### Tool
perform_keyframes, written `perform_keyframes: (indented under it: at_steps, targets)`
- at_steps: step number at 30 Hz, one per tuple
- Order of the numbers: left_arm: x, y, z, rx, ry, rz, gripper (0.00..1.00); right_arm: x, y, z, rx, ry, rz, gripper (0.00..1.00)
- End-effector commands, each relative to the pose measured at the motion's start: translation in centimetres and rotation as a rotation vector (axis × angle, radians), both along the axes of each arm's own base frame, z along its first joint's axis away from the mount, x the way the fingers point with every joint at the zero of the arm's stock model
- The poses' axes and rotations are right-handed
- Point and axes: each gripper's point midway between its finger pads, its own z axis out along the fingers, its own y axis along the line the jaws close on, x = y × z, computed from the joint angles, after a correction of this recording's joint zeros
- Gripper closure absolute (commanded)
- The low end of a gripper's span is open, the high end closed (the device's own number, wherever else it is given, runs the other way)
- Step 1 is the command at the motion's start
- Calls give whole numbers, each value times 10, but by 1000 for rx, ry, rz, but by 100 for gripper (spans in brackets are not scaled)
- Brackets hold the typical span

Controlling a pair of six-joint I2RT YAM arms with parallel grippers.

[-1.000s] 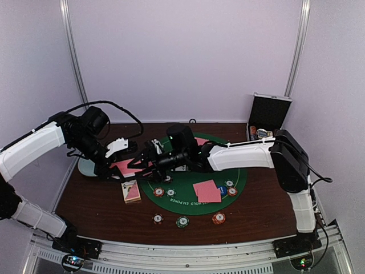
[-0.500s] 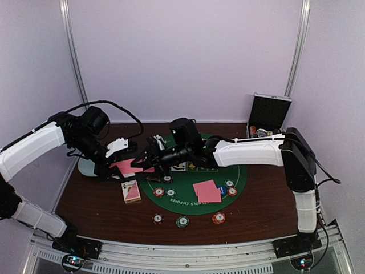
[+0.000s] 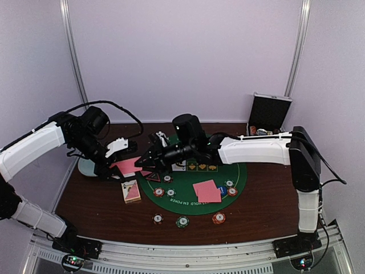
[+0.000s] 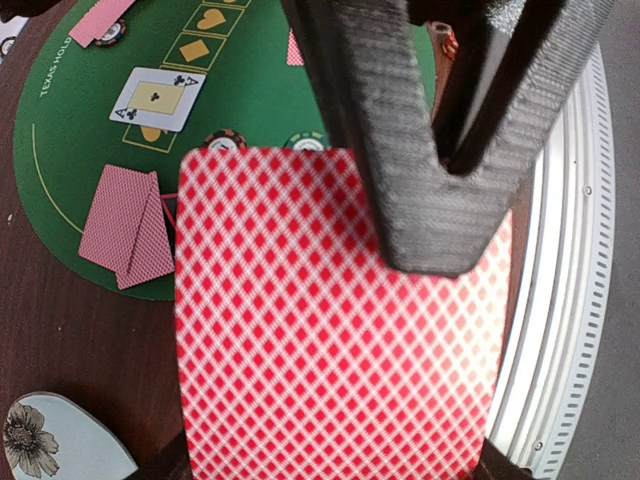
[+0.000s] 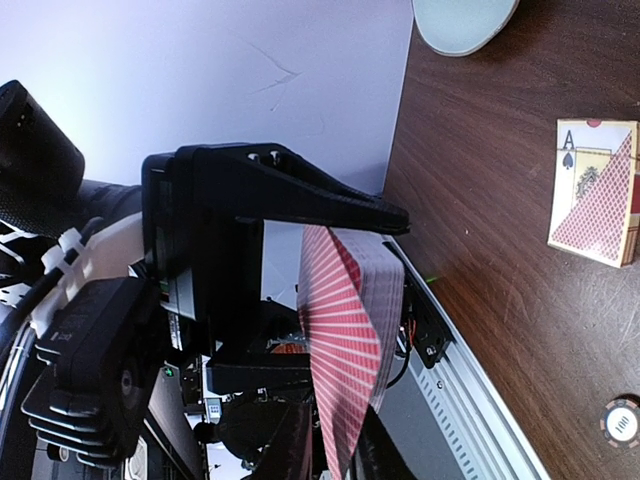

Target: Distribute texas hold em gaming equipment

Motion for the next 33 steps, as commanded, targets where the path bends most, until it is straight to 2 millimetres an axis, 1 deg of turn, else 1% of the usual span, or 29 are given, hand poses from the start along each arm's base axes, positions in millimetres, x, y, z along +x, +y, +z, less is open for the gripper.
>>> perform_keyframes:
  at_steps: [1, 4, 7, 9, 11, 13, 18, 19, 22, 23, 25, 29, 31, 33]
  targets:
    - [4, -4, 10, -32, -28, -5, 100, -3, -8, 18, 15, -26, 14, 87]
    - [4, -4, 9, -32, -25, -5, 100, 2, -14, 21, 7, -38, 6, 95]
    - [5, -4, 10, -30, -28, -3, 100, 9, -26, 26, -4, -63, -9, 99]
    - [5, -4, 9, -28, -28, -3, 100, 16, -39, 31, -24, -86, -25, 100]
    - [5, -4, 9, -26, -29, -4, 100, 23, -54, 31, -75, -137, -40, 100]
    - [6, -3, 8, -21, -28, 0, 100, 30, -74, 27, -177, -217, -47, 100]
    - [5, -2, 7, -18, -27, 0, 100, 55, -136, 21, -447, -434, -76, 100]
    - [5, -2, 7, -18, -29, -1, 100, 59, -152, 14, -531, -473, -77, 100]
    - [5, -3, 8, -20, -28, -1, 100, 80, -186, 1, -758, -642, -83, 100]
    - [5, -3, 8, -21, -26, 1, 100, 89, -196, 0, -826, -697, -91, 100]
    - [5, -3, 7, -20, -23, 0, 100, 105, -211, -8, -956, -811, -70, 100]
    - [4, -2, 9, -19, -26, 1, 100, 135, -229, -22, -1159, -1001, -16, 100]
    - [2, -1, 10, -21, -25, -1, 100, 146, -232, -27, -1221, -1081, 21, 100]
    - [1, 0, 10, -18, -25, -2, 100, 156, -230, -31, -1252, -1159, 47, 100]
